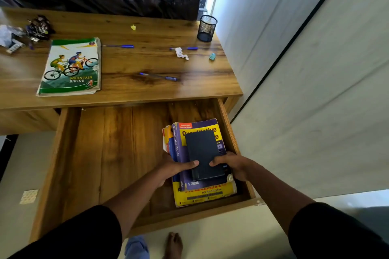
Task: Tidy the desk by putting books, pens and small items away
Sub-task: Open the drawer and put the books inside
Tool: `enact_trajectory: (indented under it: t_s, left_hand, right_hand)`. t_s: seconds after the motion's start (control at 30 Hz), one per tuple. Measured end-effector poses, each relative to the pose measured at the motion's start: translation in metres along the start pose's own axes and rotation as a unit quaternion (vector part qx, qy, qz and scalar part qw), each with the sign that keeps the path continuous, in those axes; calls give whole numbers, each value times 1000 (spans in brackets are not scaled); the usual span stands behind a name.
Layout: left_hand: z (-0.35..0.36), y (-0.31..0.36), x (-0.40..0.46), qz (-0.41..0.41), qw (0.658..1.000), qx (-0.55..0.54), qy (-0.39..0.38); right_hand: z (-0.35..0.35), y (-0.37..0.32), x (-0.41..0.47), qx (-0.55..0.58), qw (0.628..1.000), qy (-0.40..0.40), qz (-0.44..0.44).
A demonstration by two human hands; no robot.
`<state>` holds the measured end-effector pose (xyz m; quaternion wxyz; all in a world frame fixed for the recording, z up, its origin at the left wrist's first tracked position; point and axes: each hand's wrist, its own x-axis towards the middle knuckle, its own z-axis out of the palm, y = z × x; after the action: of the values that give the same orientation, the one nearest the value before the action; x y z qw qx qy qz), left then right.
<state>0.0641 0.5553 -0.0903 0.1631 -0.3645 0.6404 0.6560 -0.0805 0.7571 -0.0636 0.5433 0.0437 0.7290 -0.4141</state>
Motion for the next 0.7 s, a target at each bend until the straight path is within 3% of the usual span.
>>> enact_trajectory:
  t_s: [0.17, 0.33, 0.43, 0.53, 0.7]
  left_hand:
    - [-7, 11, -4, -47, 997, 54, -11]
    - [-4, 13, -6, -69, 994, 59, 55]
    - [1, 11, -11, -66, 993, 70, 70]
    - [3, 7, -15, -35, 991, 98, 84]
    - [9, 4, -18, -13, 992, 105, 75]
  right_hand:
    - [2, 0, -3, -5, 1000, -1, -2]
    - [14, -18, -16, -76, 997, 26, 3]
    - [26, -38, -16, -215, 972, 90, -9]
    - [41, -53, -15, -365, 916, 159, -39]
    - [51, -63, -22, -389, 910, 135, -54]
